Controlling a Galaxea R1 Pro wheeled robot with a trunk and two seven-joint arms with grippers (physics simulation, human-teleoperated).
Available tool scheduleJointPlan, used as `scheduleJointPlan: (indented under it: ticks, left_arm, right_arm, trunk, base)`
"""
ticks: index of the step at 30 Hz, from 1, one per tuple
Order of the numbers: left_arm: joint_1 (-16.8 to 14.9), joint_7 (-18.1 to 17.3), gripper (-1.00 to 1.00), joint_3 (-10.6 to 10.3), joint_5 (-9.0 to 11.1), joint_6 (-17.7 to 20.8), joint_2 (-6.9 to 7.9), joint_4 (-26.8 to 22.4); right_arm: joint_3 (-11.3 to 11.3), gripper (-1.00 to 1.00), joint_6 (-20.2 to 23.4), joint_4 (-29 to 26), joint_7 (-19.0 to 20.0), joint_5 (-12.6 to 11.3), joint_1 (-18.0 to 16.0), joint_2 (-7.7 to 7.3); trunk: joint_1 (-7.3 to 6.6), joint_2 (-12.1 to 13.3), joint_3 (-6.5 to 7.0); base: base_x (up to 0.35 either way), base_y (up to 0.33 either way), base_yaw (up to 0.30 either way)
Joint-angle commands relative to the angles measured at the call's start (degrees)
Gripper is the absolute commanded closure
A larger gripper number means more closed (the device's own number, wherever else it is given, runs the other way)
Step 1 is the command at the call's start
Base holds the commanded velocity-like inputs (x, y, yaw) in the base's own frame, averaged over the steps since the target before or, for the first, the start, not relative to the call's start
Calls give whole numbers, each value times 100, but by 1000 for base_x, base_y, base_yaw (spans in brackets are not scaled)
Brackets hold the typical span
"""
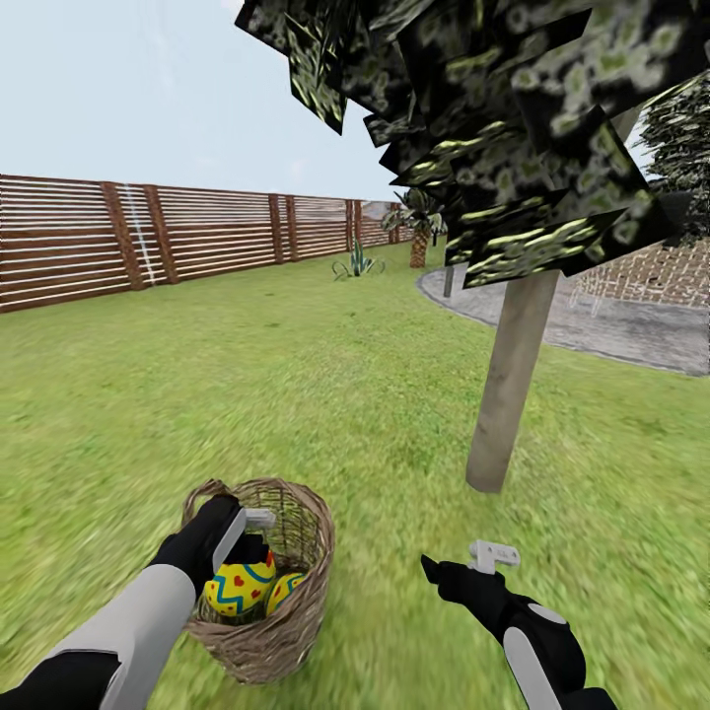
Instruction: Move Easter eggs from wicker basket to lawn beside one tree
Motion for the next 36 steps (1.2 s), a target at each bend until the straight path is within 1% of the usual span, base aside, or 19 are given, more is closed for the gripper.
scheduleJointPlan:
  ticks: [1, 7, 11, 14, 18, 19, 21, 24, 29, 32, 36]
  left_arm:
    - [0, 37, 100, -13, 31, 24, -1, -20]
    - [7, 44, 100, -16, 31, 25, 1, -98]
    - [25, 44, 100, -27, 31, 25, 5, -243]
    - [34, 50, 100, -32, 31, 97, 7, -402]
    - [45, 47, 100, -24, 31, 378, 6, -1015]
    - [47, 50, 100, -22, 31, 500, 6, -1291]
    - [48, 63, 100, -19, 31, 672, 6, -1642]
    - [48, 82, 100, -20, 29, 681, 5, -1965]
    - [50, 103, 100, -25, 23, 681, 5, -2181]
    - [66, 109, 100, -25, 17, 681, 5, -2431]
    - [82, 114, 100, -31, 14, 681, 1, -2899]
  right_arm:
    - [11, -100, 14, -7, -58, -58, -4, -7]
    - [11, -100, 15, -7, -58, -57, -4, -6]
    - [11, -100, 17, -7, -58, -60, -4, -5]
    - [11, -100, 15, -7, -58, -58, -4, -5]
    - [11, -100, 17, -7, -58, -56, -4, -7]
    - [11, -100, 15, -7, -58, -57, -4, -6]
    - [11, -100, 16, -7, -58, -59, -4, -6]
    - [11, -100, 17, -7, -58, -59, -4, -6]
    - [11, -100, 15, -7, -58, -57, -4, -7]
    - [8, -100, 7, -7, -53, -62, -4, -7]
    - [10, -100, 0, -7, -48, -64, -4, -6]
  trunk:
    - [-4, -1, 17]
    - [-20, 7, 150]
    - [-30, 13, 239]
    - [-38, 17, 305]
    - [-48, 22, 394]
    - [-51, 23, 416]
    - [-56, 26, 460]
    - [-63, 30, 527]
    - [-76, 37, 637]
    - [-84, 41, 704]
    - [-172, 201, 778]
  base:
    - [-121, 0, 0]
    - [-136, 0, 0]
    - [-13, 0, 0]
    - [-2, 0, 0]
    - [0, 0, 0]
    - [0, 0, 0]
    - [0, 0, 0]
    - [0, 0, 0]
    - [0, 0, 0]
    - [0, 0, 0]
    - [0, 0, -2]
